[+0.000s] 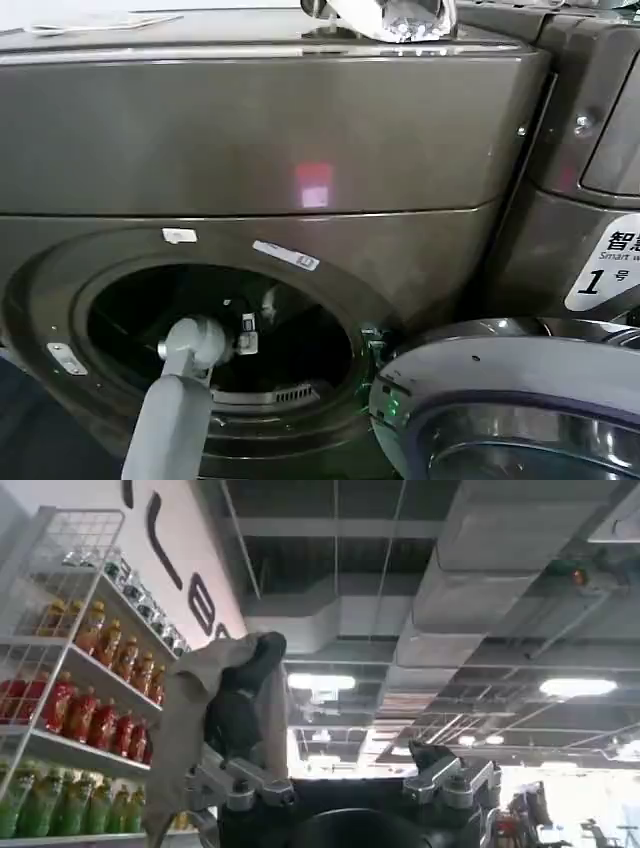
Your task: Grasp the clothes from the dryer.
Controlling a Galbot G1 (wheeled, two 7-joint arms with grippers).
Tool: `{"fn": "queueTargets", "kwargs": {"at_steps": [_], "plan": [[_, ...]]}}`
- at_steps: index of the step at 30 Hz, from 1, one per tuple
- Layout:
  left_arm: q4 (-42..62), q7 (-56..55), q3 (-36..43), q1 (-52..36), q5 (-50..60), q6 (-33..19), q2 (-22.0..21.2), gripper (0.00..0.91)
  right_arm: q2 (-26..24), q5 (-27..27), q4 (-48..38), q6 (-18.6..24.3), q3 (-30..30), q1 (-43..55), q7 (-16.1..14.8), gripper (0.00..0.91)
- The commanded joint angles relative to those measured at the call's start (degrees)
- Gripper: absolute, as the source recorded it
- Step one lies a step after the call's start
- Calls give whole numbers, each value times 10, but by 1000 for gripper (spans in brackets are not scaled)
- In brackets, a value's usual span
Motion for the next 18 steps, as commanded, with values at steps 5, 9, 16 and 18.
{"fn": "queueTargets", "kwargs": {"at_steps": [5, 9, 16, 18], "plan": [[-19, -1, -2, 6, -52, 13, 2, 0, 0, 0, -1, 2, -3, 0, 0, 907], [-25, -1, -4, 5, -64, 13, 2, 0, -2, 0, -3, 2, -3, 0, 0, 907], [-37, -16, -9, -1, -87, 20, 3, 0, -2, -1, -3, 2, -5, 2, 0, 907], [-40, -20, -10, -2, -94, 22, 4, 0, -3, -1, -2, 2, -6, 3, 0, 907]]}}
